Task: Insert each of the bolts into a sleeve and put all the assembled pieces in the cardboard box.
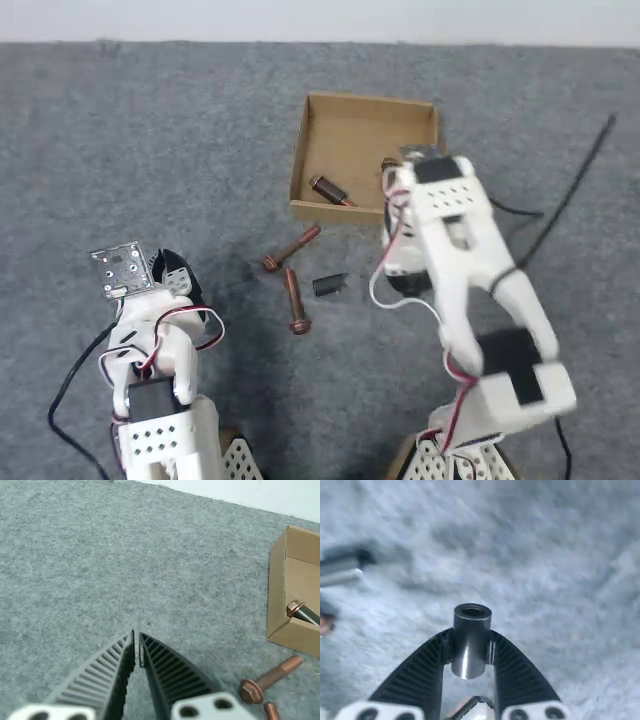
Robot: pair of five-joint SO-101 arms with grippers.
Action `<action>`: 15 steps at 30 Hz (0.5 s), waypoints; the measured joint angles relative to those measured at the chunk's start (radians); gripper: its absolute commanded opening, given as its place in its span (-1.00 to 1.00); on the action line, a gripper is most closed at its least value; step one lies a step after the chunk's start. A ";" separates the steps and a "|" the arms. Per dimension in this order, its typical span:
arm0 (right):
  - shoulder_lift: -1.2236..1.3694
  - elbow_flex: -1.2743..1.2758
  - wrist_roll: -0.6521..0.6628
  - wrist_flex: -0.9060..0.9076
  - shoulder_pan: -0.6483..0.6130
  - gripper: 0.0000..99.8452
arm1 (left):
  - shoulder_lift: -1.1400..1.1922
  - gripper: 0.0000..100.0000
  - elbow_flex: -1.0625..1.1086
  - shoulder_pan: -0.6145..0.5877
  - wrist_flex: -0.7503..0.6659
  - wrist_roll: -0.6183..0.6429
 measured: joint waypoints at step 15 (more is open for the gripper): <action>-0.331 0.539 0.130 -0.259 0.381 -0.99 | 0.000 -0.97 0.000 0.066 0.041 0.000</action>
